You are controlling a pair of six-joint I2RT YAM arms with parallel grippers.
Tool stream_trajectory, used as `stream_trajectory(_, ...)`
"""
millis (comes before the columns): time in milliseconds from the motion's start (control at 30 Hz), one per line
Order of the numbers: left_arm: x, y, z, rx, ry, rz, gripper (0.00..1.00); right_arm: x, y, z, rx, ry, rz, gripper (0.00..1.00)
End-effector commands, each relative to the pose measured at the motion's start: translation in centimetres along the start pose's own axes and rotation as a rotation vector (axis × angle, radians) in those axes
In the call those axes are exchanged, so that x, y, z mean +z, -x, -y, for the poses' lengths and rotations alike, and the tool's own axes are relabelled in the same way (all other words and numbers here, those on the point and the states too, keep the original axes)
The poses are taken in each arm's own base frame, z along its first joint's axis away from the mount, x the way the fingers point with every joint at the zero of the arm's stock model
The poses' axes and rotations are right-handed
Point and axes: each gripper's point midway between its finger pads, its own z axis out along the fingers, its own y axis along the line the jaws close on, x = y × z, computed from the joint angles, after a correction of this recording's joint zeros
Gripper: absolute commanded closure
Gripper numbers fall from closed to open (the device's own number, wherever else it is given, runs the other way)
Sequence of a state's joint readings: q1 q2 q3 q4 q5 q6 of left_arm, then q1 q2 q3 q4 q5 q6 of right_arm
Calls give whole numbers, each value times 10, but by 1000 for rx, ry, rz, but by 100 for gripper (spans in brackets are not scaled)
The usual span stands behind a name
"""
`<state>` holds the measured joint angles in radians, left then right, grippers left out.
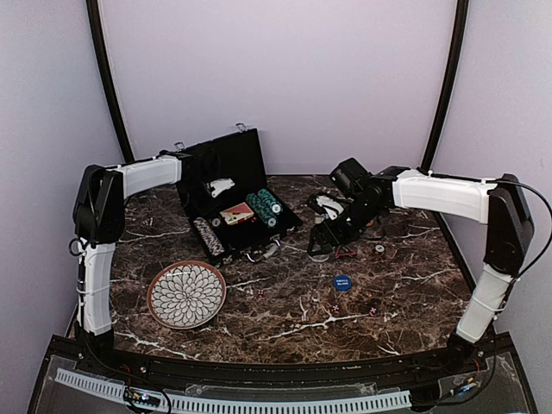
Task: Pack up texas hold em set
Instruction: Place the pile of poker chips in the slot.
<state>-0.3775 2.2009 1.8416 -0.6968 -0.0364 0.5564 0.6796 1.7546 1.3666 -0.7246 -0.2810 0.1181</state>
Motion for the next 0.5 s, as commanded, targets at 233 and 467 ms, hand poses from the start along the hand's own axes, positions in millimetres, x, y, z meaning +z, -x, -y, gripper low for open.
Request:
stream_trajectory(233,-43,13,-18,-33,62,89,68,-15,4,22,49,-57,55,14)
stream_trajectory(467,-73,30,-14,-65,48,221,60,-44,-5,56,138,-157,90,11)
